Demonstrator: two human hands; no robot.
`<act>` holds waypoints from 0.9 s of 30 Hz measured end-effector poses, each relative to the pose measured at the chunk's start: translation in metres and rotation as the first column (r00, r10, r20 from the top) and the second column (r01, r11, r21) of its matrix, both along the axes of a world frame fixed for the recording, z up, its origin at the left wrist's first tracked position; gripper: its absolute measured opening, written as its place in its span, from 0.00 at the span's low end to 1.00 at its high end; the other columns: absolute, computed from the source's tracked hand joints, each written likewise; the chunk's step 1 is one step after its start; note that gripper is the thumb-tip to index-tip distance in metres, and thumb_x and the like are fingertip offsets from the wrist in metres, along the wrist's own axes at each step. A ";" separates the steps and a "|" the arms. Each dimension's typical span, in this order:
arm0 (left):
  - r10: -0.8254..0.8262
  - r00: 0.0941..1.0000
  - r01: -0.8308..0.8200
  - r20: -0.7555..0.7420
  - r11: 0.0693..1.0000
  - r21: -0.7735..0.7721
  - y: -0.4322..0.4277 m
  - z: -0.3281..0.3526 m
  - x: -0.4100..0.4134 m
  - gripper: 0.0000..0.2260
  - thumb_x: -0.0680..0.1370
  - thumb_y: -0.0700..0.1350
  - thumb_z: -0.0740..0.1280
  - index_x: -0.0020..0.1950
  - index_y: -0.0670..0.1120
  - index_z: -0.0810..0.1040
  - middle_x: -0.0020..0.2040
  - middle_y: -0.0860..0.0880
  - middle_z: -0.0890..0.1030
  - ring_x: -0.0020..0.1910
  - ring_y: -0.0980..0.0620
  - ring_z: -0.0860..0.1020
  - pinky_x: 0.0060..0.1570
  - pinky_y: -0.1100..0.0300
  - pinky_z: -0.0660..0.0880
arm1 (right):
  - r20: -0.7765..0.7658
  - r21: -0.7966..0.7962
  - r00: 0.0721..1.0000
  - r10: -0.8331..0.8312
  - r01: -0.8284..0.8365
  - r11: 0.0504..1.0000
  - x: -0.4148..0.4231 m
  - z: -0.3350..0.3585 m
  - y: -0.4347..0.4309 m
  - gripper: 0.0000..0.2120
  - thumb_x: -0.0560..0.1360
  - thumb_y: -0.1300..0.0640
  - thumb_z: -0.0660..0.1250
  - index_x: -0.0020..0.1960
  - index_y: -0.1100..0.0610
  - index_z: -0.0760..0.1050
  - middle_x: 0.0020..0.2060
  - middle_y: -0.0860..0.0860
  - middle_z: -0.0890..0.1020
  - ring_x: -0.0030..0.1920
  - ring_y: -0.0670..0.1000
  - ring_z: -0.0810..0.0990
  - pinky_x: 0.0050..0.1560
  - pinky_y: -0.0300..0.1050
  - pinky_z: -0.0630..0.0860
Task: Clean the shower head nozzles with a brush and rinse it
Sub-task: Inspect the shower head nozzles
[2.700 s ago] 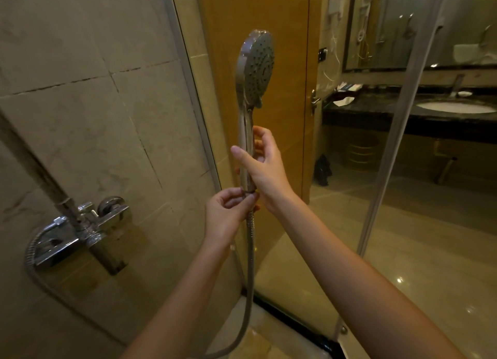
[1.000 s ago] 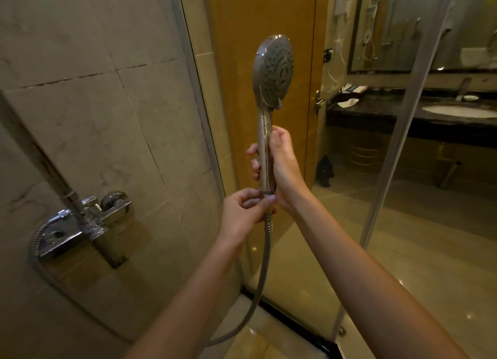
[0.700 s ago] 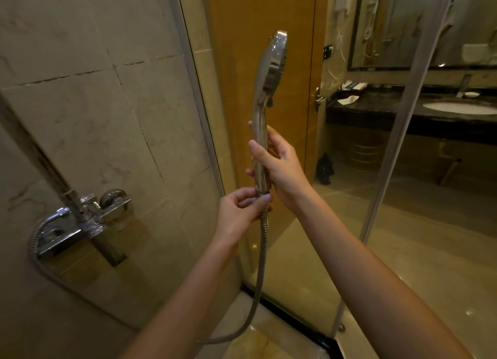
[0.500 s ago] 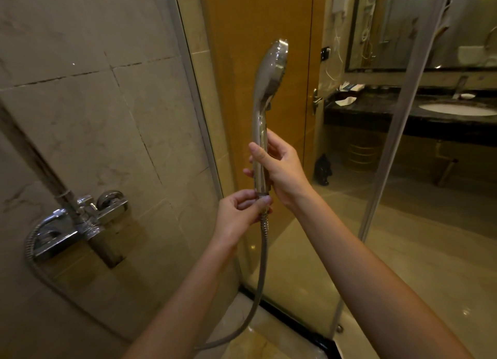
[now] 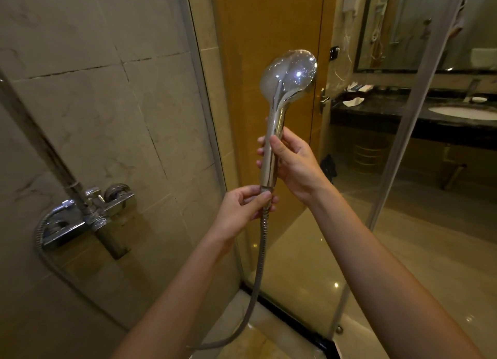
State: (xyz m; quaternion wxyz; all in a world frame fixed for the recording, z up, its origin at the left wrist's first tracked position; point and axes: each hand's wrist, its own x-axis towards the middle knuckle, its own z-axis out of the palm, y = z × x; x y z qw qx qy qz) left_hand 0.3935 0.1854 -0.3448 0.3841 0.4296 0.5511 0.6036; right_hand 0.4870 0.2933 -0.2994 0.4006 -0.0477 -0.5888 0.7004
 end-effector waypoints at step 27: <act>-0.277 0.918 0.295 0.285 0.955 -0.019 -0.007 -0.011 -0.008 0.09 0.75 0.46 0.63 0.51 0.43 0.77 0.39 0.50 0.81 0.37 0.55 0.80 0.40 0.64 0.78 | -0.063 -0.311 0.971 0.232 -0.240 0.920 -0.025 -0.001 -0.005 0.34 0.65 0.34 0.68 0.59 0.57 0.67 0.39 0.48 0.72 0.31 0.44 0.71 0.30 0.36 0.72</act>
